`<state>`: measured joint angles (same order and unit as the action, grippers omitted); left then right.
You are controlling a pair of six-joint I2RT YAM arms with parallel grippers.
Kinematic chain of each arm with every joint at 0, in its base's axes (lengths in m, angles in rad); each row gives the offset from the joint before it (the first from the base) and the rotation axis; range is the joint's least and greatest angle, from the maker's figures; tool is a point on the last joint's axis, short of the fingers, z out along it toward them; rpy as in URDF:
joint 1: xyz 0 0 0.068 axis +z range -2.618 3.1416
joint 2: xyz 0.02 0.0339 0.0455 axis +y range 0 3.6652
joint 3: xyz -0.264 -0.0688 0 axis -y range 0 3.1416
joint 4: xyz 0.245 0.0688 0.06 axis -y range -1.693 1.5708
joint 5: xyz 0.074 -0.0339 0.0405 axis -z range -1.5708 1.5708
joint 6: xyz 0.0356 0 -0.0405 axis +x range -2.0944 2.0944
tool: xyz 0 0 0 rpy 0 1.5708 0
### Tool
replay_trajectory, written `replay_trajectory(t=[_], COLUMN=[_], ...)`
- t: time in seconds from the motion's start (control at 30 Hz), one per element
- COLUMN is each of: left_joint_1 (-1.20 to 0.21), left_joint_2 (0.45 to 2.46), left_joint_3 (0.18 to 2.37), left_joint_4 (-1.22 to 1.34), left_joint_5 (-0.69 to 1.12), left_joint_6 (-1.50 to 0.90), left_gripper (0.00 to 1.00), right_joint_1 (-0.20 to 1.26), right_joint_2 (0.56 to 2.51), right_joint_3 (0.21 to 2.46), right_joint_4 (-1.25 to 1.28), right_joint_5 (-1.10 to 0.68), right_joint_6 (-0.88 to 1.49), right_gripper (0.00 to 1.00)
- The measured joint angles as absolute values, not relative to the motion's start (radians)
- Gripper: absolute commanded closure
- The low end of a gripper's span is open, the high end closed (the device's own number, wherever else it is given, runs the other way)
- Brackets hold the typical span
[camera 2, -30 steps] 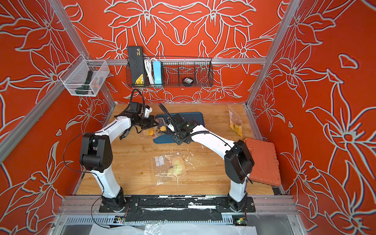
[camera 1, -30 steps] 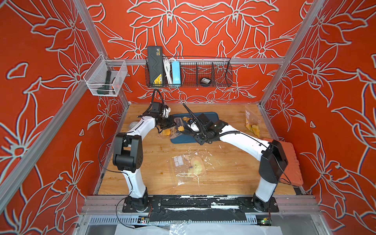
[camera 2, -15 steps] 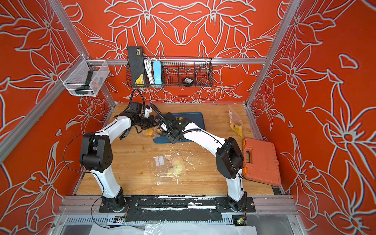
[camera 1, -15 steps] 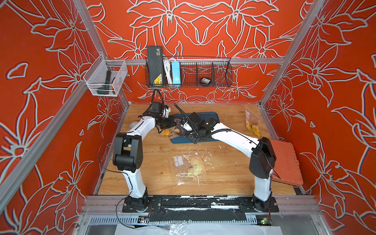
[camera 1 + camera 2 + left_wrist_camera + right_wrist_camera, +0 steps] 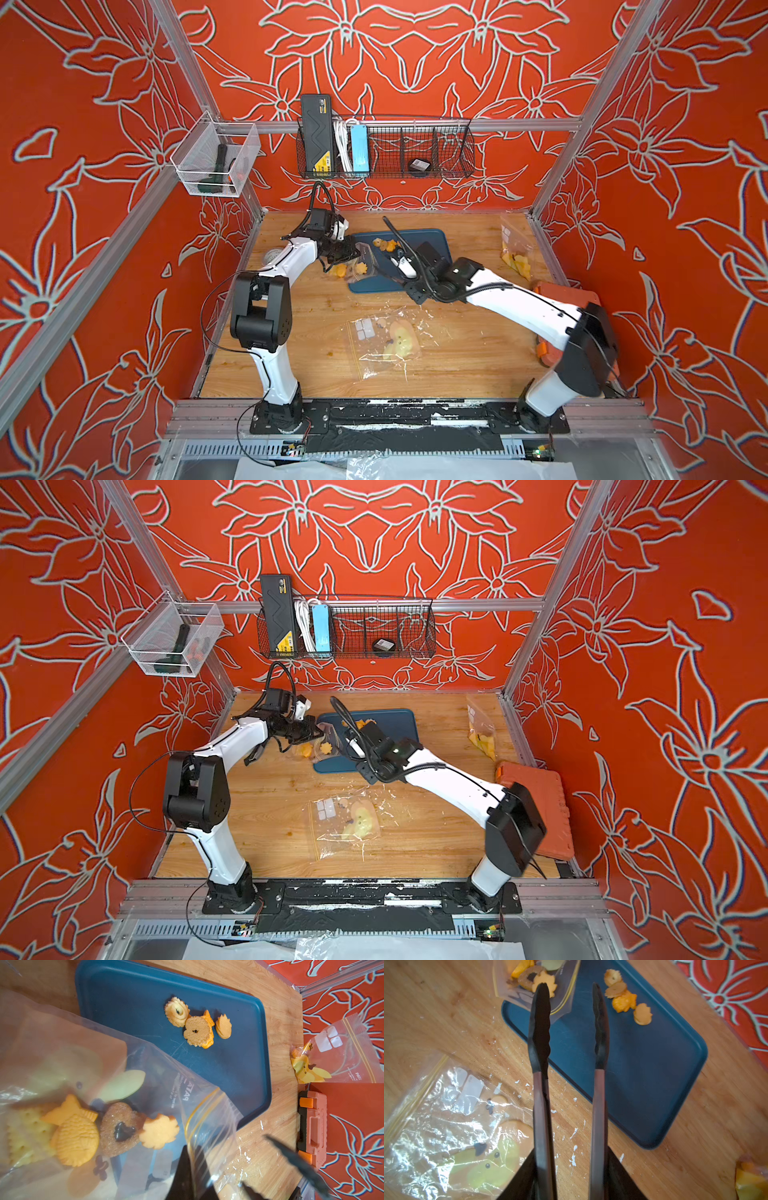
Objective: Put the cookies into a resealable bag to prevent moisture
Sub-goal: Place the clamp on the tray.
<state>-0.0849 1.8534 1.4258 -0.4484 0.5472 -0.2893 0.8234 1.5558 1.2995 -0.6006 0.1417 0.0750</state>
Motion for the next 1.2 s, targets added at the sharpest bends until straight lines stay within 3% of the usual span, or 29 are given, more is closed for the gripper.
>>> replay_trajectory(t=[0.27,0.63,0.93,1.2], left_joint_1=[-0.085,-0.085,-0.105,-0.245], left_joint_2=[1.832,1.597,1.426,1.346], left_joint_3=[1.402,1.326,1.285,1.240], left_joint_4=[-0.420,-0.379,-0.413,-0.445], left_joint_5=[0.538,0.532,0.548,0.535], left_joint_6=[-0.292,-0.313,-0.356,-0.421], left_gripper=[1.00,1.00,1.00,1.00], right_joint_1=[0.611,0.572,0.558,0.553], right_joint_2=[1.478,1.573,1.638,1.647], right_joint_3=[1.059,1.018,1.000,0.989], right_joint_4=[-0.551,-0.545,-0.534,-0.522], right_joint_5=[0.181,0.138,0.115,0.087], right_joint_6=[0.281,0.316,0.336,0.340], right_gripper=[0.51,0.50,0.33,0.28])
